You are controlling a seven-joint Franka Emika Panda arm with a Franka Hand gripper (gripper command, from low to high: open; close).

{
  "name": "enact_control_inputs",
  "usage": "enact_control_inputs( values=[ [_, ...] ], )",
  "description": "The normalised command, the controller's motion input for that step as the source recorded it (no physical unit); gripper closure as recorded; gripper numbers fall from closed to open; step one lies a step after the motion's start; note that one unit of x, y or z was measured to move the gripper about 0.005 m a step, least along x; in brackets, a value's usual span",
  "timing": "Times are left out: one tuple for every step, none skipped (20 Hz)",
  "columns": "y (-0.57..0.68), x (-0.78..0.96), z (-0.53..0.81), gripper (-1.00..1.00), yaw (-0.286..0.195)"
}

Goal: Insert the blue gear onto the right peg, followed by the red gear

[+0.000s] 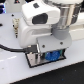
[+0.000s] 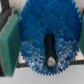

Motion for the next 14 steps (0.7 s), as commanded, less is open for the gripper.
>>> enact_control_inputs(
  values=[
    [0.04, -0.04, 0.07, -1.0, 0.0],
    [0.07, -0.05, 0.11, -1.0, 0.0],
    [0.06, -0.02, 0.06, -1.0, 0.0],
    [0.07, -0.03, 0.17, -1.0, 0.0],
    [0.09, -0.08, 0.24, -1.0, 0.0],
    [0.08, -0.04, 0.33, -1.0, 0.0],
    [0.13, -0.03, 0.39, -1.0, 0.0],
    [0.1, -0.12, 0.44, -1.0, 0.0],
    [0.1, -0.13, 0.5, -1.0, 0.0],
    [0.1, -0.16, 0.47, -1.0, 0.0],
    [0.1, -0.24, 0.48, -1.0, 0.0],
    [0.08, -0.36, 0.43, -1.0, 0.0],
    [0.08, -0.34, 0.37, -1.0, 0.0],
    [0.15, -0.35, 0.36, -1.0, 0.0]
  ],
)
